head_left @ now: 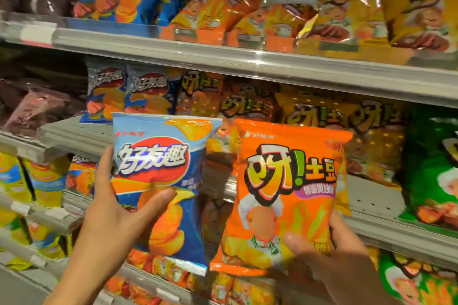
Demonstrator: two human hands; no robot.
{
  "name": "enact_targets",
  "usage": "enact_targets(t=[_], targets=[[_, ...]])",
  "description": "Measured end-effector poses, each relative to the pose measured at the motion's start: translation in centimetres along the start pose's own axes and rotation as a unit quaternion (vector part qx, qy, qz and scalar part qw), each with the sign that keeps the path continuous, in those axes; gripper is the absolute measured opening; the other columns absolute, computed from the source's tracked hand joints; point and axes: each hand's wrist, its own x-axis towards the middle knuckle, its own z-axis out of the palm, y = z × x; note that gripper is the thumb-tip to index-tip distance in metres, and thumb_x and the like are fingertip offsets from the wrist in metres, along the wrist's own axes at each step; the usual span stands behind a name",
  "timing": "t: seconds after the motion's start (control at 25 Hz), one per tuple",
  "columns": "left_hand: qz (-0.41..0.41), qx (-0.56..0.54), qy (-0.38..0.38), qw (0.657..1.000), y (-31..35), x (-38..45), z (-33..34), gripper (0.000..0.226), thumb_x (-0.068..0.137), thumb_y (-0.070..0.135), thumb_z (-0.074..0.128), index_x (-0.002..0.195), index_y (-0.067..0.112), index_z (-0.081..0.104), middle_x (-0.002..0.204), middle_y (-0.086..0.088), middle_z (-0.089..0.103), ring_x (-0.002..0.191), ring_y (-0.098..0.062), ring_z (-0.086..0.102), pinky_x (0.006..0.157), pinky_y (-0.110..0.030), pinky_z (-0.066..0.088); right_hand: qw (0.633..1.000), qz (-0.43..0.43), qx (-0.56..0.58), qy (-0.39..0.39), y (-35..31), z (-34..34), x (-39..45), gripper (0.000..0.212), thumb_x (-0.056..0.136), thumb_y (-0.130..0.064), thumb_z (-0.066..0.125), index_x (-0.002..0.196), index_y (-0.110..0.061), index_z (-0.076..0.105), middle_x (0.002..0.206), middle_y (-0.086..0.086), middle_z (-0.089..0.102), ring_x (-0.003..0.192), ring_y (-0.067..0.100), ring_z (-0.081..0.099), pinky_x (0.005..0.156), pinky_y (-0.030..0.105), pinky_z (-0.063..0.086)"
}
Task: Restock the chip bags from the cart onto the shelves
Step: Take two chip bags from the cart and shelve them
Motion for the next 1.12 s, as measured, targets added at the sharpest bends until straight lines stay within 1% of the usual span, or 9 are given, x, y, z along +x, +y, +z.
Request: enact_targets(t=[0.08, 0.2, 0.44, 0.56, 0.68, 0.76, 0.84, 1.0, 1.12], targets=[[0.006, 0.001, 0.016, 1.000, -2.0, 2.4, -3.1, 0.123, 0.045, 0.086, 0.076, 0.149, 0.058, 0.017, 0.142, 0.025, 0.052, 0.129, -0.005, 0.054, 0.104, -0.039, 0.043, 1.000, -0.017, -0.005, -0.011, -1.6, 3.4, 1.4, 0.056, 0.056, -0.038, 0.096, 0.105, -0.038, 0.069, 0.094, -0.014, 0.078, 0.082, 0.001, 0.073, 0.069, 0.019, 0.055], [0.003, -0.004, 0.016, 1.000, -4.6, 5.9, -7.9, 0.125, 0.044, 0.085, 0.075, 0.150, 0.055, 0.016, 0.138, 0.022, 0.055, 0.127, -0.011, 0.056, 0.106, -0.043, 0.044, 0.998, -0.047, 0.011, -0.032, -4.7, 9.9, 4.0, 0.046, 0.068, -0.042, 0.079, 0.112, -0.035, 0.068, 0.105, -0.012, 0.078, 0.095, 0.006, 0.074, 0.074, 0.015, 0.057], [0.014, -0.021, 0.000, 1.000, -8.8, 12.7, -15.6, 0.127, 0.045, 0.081, 0.072, 0.151, 0.050, 0.008, 0.137, 0.017, 0.055, 0.123, -0.009, 0.054, 0.096, -0.031, 0.039, 0.996, -0.002, 0.086, 0.003, -8.4, 22.1, 13.3, 0.039, 0.081, -0.011, 0.075, 0.118, -0.005, 0.065, 0.109, 0.014, 0.076, 0.096, 0.027, 0.073, 0.083, 0.040, 0.060], [0.020, -0.015, 0.011, 1.000, -10.6, 14.8, -18.6, 0.130, 0.046, 0.082, 0.072, 0.154, 0.048, 0.008, 0.144, 0.010, 0.056, 0.129, -0.017, 0.055, 0.101, -0.038, 0.043, 0.994, 0.009, 0.073, 0.082, -8.3, 25.0, 17.2, 0.023, 0.087, -0.003, 0.071, 0.109, -0.005, 0.063, 0.096, 0.009, 0.073, 0.074, 0.012, 0.072, 0.070, 0.026, 0.059], [0.035, -0.036, 0.027, 0.998, -11.6, 16.3, -20.6, 0.125, 0.049, 0.077, 0.075, 0.154, 0.046, 0.015, 0.135, 0.032, 0.056, 0.123, -0.002, 0.058, 0.098, -0.035, 0.046, 0.990, 0.021, 0.042, 0.132, -7.6, 26.2, 19.6, 0.024, 0.088, 0.003, 0.069, 0.108, -0.006, 0.059, 0.087, 0.003, 0.069, 0.061, 0.005, 0.067, 0.052, 0.015, 0.054], [0.053, -0.040, 0.027, 0.997, -11.7, 17.1, -21.4, 0.119, 0.054, 0.072, 0.076, 0.154, 0.049, 0.015, 0.121, 0.055, 0.049, 0.112, 0.020, 0.055, 0.091, -0.026, 0.043, 0.988, 0.038, 0.018, 0.152, -6.6, 26.5, 20.3, 0.032, 0.089, 0.002, 0.068, 0.117, -0.004, 0.056, 0.094, 0.007, 0.069, 0.071, 0.013, 0.065, 0.060, 0.021, 0.057], [0.046, -0.042, 0.018, 0.998, -11.6, 17.5, -21.5, 0.116, 0.056, 0.071, 0.078, 0.152, 0.052, 0.015, 0.118, 0.057, 0.049, 0.112, 0.020, 0.055, 0.090, -0.026, 0.043, 0.982, 0.052, -0.030, 0.181, -5.8, 26.3, 20.7, 0.032, 0.089, -0.004, 0.070, 0.118, -0.004, 0.056, 0.106, 0.016, 0.069, 0.083, 0.024, 0.065, 0.074, 0.036, 0.056], [0.034, -0.030, -0.006, 0.999, -10.5, 18.3, -20.3, 0.123, 0.051, 0.079, 0.073, 0.153, 0.049, 0.011, 0.127, 0.041, 0.054, 0.115, 0.003, 0.056, 0.092, -0.030, 0.044, 0.975, 0.065, -0.053, 0.205, -5.9, 26.2, 20.8, 0.030, 0.089, -0.008, 0.071, 0.114, -0.009, 0.054, 0.104, 0.015, 0.066, 0.073, 0.018, 0.062, 0.057, 0.026, 0.053], [0.046, -0.041, -0.033, 0.998, -9.4, 19.6, -18.0, 0.126, 0.049, 0.077, 0.074, 0.154, 0.045, 0.012, 0.141, 0.014, 0.057, 0.124, -0.013, 0.059, 0.102, -0.042, 0.047, 0.980, 0.074, -0.087, 0.164, -5.8, 26.4, 21.0, 0.034, 0.092, -0.011, 0.068, 0.123, -0.008, 0.053, 0.117, 0.015, 0.067, 0.101, 0.029, 0.065, 0.090, 0.045, 0.055]])
